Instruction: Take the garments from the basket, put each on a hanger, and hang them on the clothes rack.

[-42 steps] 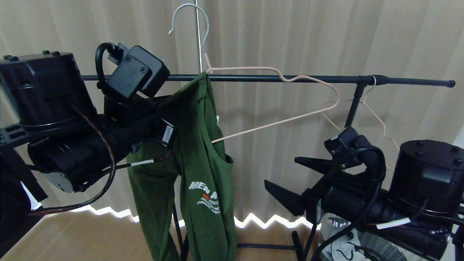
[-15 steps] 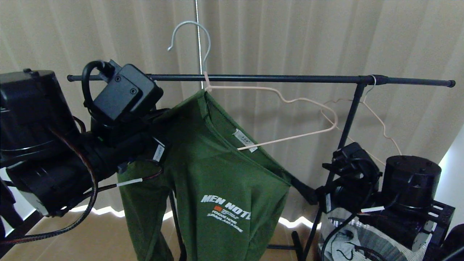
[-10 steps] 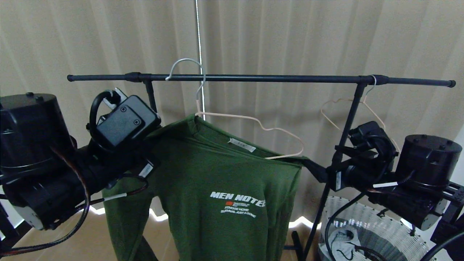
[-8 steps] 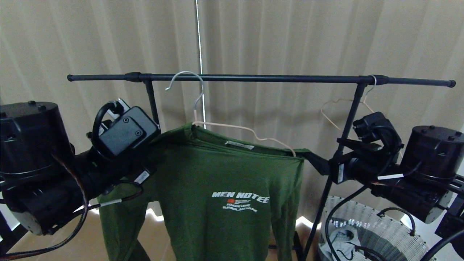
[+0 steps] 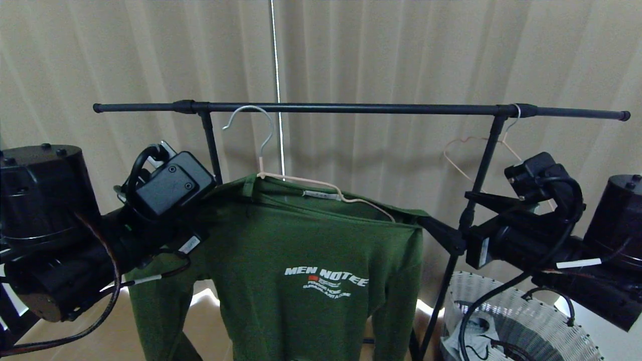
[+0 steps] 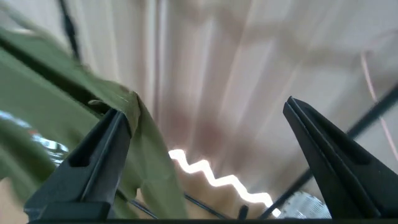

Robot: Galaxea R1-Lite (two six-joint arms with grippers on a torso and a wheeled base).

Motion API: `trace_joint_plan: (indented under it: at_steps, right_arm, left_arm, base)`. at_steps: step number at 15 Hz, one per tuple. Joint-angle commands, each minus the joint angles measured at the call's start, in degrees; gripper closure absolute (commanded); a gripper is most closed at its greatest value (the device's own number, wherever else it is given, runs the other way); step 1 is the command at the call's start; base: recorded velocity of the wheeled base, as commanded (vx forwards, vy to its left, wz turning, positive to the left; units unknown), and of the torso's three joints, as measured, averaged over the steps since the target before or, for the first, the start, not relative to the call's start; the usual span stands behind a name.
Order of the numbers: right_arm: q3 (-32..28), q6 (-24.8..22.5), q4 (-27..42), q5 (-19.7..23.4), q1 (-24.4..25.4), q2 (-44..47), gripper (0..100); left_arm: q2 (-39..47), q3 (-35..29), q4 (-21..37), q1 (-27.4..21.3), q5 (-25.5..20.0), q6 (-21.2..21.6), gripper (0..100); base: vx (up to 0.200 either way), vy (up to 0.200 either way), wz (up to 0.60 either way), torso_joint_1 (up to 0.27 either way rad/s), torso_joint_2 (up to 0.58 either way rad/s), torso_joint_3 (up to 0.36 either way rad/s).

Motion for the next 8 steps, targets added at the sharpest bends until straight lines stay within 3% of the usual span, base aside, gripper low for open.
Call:
trace_joint_plan:
  at_steps: [1, 4, 6, 8]
  right_arm:
    - [0.71, -0.08, -0.04, 0.16, 5.52, -1.53, 0]
    - [-0.52, -0.17, 0.14, 0.25, 10.35, -2.05, 0]
    - [-2.01, -0.61, 1.19, 0.25, 10.97, -1.88, 0]
    - [-8.08, -2.28, 6.02, 0.25, 10.97, -0.12, 0]
  left_arm:
    - [0.32, -0.53, 0.02, 0.00, 0.03, -0.73, 100]
    - [0.59, -0.53, 0.02, 0.00, -0.05, -2.31, 100]
    - [0.76, -0.53, 0.02, -0.35, -0.23, -3.89, 100]
    - [1.03, -0.53, 0.02, -1.58, -0.49, -5.74, 100]
  base:
    - [0.000, 0.000, 0.00, 0.000, 0.00, 0.000]
    - [0.000, 0.000, 0.00, 0.000, 0.00, 0.000]
    - [0.000, 0.000, 0.00, 0.000, 0.00, 0.000]
    - [0.000, 0.000, 0.00, 0.000, 0.00, 0.000]
